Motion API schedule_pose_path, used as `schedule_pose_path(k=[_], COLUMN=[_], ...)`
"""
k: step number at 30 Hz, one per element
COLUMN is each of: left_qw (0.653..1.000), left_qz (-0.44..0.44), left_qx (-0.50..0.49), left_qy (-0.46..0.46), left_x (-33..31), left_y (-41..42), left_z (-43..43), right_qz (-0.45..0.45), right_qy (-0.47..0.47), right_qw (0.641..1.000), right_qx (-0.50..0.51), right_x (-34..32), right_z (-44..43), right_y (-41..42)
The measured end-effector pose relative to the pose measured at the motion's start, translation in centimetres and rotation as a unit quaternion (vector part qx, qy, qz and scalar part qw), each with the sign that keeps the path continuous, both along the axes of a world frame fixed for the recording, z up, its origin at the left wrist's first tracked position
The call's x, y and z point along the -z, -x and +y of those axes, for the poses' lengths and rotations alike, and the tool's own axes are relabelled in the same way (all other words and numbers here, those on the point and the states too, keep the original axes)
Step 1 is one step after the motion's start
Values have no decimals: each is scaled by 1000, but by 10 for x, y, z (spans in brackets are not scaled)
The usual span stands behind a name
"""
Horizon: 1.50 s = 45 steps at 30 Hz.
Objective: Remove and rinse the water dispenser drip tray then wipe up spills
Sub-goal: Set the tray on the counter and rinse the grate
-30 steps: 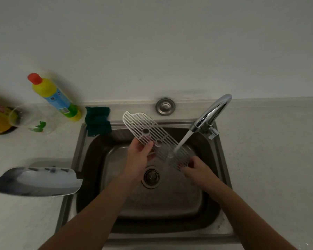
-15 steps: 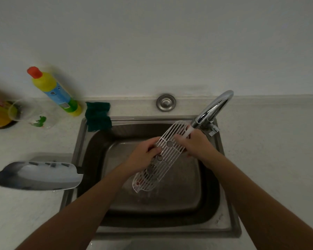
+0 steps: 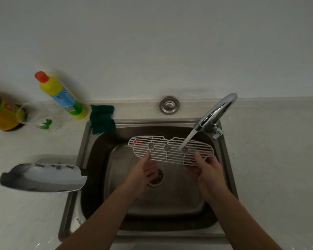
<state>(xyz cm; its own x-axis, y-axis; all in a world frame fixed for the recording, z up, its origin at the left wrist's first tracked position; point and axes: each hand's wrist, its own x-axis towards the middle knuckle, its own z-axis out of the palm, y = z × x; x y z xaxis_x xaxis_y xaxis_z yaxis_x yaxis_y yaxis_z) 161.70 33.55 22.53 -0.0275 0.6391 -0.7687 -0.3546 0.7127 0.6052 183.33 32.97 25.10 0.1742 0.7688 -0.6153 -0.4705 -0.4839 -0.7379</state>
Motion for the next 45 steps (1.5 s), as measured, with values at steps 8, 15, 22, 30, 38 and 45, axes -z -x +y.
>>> schedule_pose_path(k=[8, 15, 22, 30, 38, 45], left_qw=[994, 940, 848, 762, 603, 548], left_qz=[-40, 236, 316, 418, 588, 618], left_qx=[-33, 149, 322, 380, 451, 460], left_qy=[-95, -196, -277, -315, -296, -326], left_x=[-11, -8, 0, -22, -20, -14], left_y=[-18, -6, 10, 28, 33, 26], left_z=[29, 43, 43, 45, 13, -17], right_qz=[43, -359, -512, -487, -392, -450], right_qy=[149, 86, 2, 11, 38, 19], right_qw=[983, 885, 821, 849, 871, 818], right_qx=[-97, -285, -253, -207, -294, -358], right_x=[30, 24, 9, 3, 35, 41], right_z=[-23, 24, 76, 88, -21, -59], right_y=[-3, -30, -51, -63, -32, -32])
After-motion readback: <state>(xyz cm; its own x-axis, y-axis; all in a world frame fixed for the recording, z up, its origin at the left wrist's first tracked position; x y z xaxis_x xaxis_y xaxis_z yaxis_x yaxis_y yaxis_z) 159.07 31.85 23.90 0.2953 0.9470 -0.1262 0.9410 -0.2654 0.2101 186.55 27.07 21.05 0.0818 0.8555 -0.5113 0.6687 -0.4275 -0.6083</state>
